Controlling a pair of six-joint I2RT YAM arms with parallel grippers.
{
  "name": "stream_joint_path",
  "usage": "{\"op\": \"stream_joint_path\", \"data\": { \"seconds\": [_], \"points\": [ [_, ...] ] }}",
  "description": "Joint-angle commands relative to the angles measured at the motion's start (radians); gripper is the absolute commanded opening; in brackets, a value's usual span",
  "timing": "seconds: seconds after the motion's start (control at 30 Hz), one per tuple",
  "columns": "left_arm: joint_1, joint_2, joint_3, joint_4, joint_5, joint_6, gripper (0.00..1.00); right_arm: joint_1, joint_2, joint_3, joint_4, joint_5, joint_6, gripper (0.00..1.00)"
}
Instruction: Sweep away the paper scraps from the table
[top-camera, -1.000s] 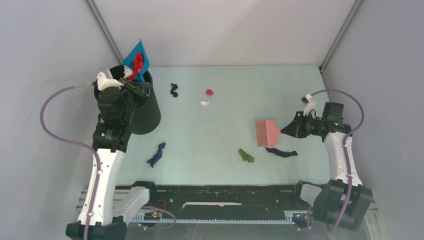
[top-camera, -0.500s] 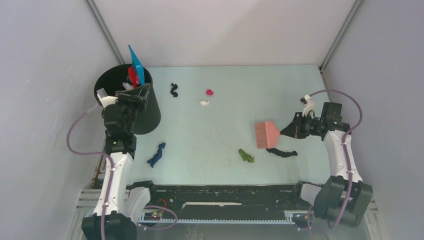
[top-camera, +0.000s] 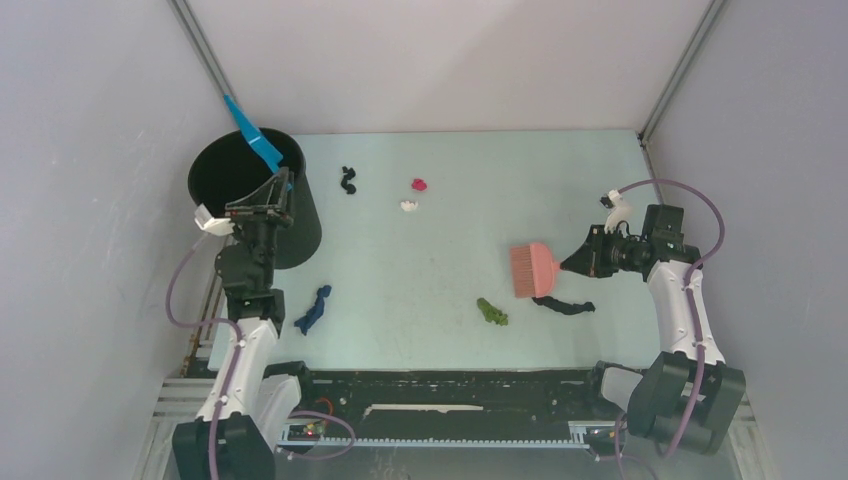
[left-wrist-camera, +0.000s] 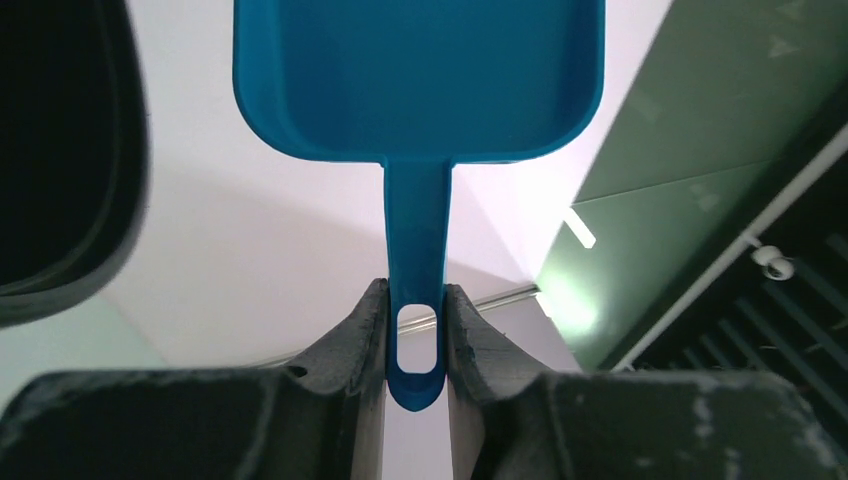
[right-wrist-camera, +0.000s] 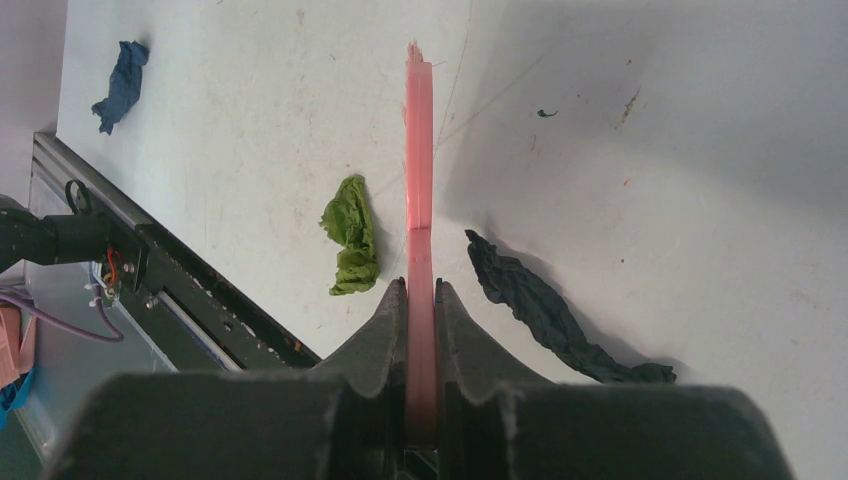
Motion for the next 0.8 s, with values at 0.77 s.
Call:
{"op": "stream_joint_path", "data": {
  "seconds": [0.77],
  "points": [
    [-0.015, -0.01, -0.017, 0.285, -0.004, -0.285, 0.0, -0.005, -0.006, 0.008, 0.005, -0.008, -0.014, 0.0]
  ]
}}
